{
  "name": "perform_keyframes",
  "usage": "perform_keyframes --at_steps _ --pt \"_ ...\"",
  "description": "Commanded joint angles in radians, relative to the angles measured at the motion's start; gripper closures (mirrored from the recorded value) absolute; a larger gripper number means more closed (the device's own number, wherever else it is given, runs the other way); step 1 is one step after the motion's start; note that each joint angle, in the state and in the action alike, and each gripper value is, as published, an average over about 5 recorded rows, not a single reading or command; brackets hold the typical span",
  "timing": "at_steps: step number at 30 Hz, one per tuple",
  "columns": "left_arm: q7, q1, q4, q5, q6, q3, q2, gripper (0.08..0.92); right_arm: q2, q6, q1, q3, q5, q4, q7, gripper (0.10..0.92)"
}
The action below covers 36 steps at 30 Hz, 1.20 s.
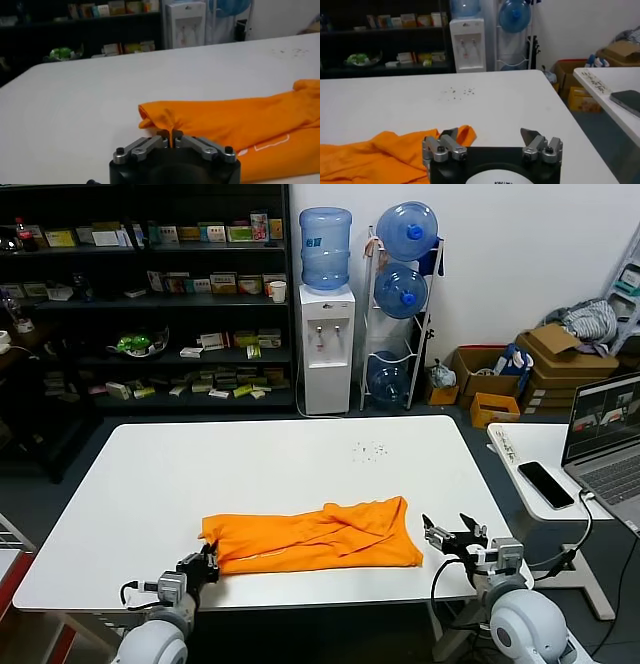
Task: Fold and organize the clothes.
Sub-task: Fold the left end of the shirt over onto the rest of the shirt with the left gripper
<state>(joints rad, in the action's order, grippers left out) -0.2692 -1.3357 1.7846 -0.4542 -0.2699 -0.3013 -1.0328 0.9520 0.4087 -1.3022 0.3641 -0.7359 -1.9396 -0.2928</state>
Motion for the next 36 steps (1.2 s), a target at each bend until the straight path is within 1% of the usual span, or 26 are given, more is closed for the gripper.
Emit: perform_keyframes --at_steps 1,5,8,10,11,13,15,17,19,22,25,28,33,36 --pt "0.015 -0.113 0.130 -0.003 -0.014 -0.252 0.221 0.870 0.016 -0.009 0.045 -0.023 -0.002 0.018 -0.002 0.203" --pt "0.060 -0.209 0.067 0.018 -0.011 -0.394 0.348 0.870 0.031 -0.013 0.067 -0.043 -0.002 0.025 -0.002 0.203" --pt "0.091 -0.279 -0.019 0.050 0.022 -0.488 0.411 0.870 0.043 -0.017 0.078 -0.056 0.000 0.033 -0.001 0.203" --pt "0.102 -0.310 -0.054 0.069 0.047 -0.533 0.428 0.870 0.053 -0.019 0.083 -0.062 0.003 0.040 0.000 0.203" --pt "0.105 -0.323 -0.050 0.067 0.056 -0.548 0.429 0.870 0.058 -0.020 0.084 -0.065 0.005 0.043 0.000 0.203" --pt "0.106 -0.340 0.007 0.032 0.062 -0.555 0.417 0.870 0.068 -0.020 0.084 -0.069 0.010 0.047 0.000 0.203" --pt "0.103 -0.340 0.099 -0.029 0.057 -0.511 0.385 0.870 0.078 -0.019 0.083 -0.073 0.016 0.050 -0.001 0.203" --pt "0.096 -0.316 0.183 -0.088 0.044 -0.426 0.341 0.870 0.088 -0.016 0.082 -0.076 0.020 0.053 -0.004 0.203" --pt "0.074 -0.261 0.246 -0.147 0.022 -0.310 0.285 0.870 0.098 -0.013 0.082 -0.078 0.022 0.059 -0.008 0.203" --pt "0.026 -0.136 0.280 -0.231 -0.013 -0.118 0.179 0.870 0.113 -0.007 0.081 -0.078 0.024 0.072 -0.018 0.203" --pt "-0.028 -0.030 0.273 -0.289 -0.046 0.029 0.074 0.870 0.131 -0.003 0.077 -0.078 0.029 0.087 -0.027 0.203" --pt "-0.064 0.026 0.247 -0.293 -0.068 0.122 -0.003 0.870 0.149 0.001 0.073 -0.076 0.035 0.099 -0.035 0.203" --pt "-0.071 0.118 0.159 -0.221 -0.070 0.185 -0.108 0.870 0.168 0.004 0.067 -0.074 0.039 0.107 -0.044 0.203" --pt "-0.079 0.172 0.110 -0.200 -0.071 0.204 -0.151 0.870 0.173 0.004 0.064 -0.073 0.040 0.111 -0.047 0.203"
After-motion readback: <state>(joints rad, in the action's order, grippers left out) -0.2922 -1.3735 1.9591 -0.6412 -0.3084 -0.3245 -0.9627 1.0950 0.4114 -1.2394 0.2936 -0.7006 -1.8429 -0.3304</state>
